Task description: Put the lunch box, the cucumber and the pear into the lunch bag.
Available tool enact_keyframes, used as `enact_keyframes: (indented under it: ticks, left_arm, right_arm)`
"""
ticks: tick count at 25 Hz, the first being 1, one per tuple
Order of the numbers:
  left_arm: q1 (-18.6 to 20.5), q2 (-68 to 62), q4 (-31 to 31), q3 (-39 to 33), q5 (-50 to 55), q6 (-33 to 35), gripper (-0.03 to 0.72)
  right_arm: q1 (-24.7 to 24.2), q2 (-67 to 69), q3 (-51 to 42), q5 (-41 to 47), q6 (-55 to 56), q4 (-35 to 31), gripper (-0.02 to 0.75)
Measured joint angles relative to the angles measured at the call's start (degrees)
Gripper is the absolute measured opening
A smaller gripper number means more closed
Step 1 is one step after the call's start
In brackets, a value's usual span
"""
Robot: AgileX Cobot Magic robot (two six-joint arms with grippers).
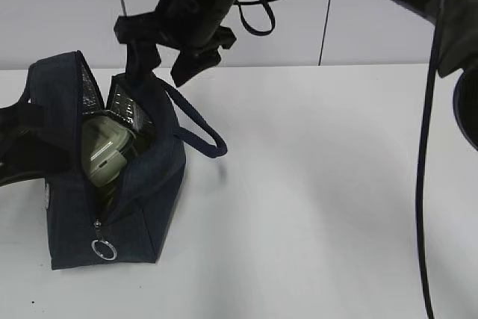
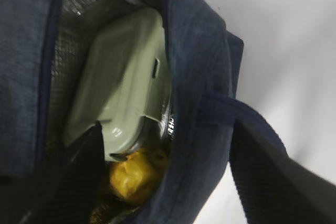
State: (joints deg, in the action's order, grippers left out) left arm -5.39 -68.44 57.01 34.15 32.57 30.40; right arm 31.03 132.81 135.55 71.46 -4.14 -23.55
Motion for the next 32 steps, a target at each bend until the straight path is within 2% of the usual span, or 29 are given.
enact_keyframes:
  ticks: [4, 8, 10, 16, 23, 28, 32]
  left_arm:
    - [0.00, 0.00, 0.00, 0.00, -0.06, 0.00, -0.015]
    - [0.00, 0.00, 0.00, 0.00, -0.16, 0.00, -0.015]
    - [0.00, 0.00, 0.05, 0.00, -0.22, 0.00, -0.015]
    - [0.00, 0.00, 0.10, 0.00, -0.22, 0.00, -0.015]
    - [0.00, 0.00, 0.27, 0.00, -0.22, 0.00, -0.015]
    - [0.00, 0.00, 2.25, 0.00, -0.45, 1.46, -0.015]
    - [0.00, 0.00, 7.63, 0.00, -0.62, 6.86, -0.015]
  right_arm:
    - [0.46, 0.00, -2.94, 0.00, 0.00, 3.03, 0.558]
    - [0.46, 0.00, -3.64, 0.00, 0.03, 3.54, 0.498]
    - [0.46, 0.00, -3.64, 0.00, 0.03, 2.22, 0.442]
    - [0.46, 0.00, -3.66, 0.00, 0.03, -0.08, 0.195]
    - [0.46, 0.00, -4.12, 0.00, -0.63, -0.22, 0.022]
    - [0.46, 0.00, -4.12, 0.00, -1.06, 3.30, 0.007]
    - [0.46, -0.34, -4.15, 0.00, -1.06, 5.57, 0.006]
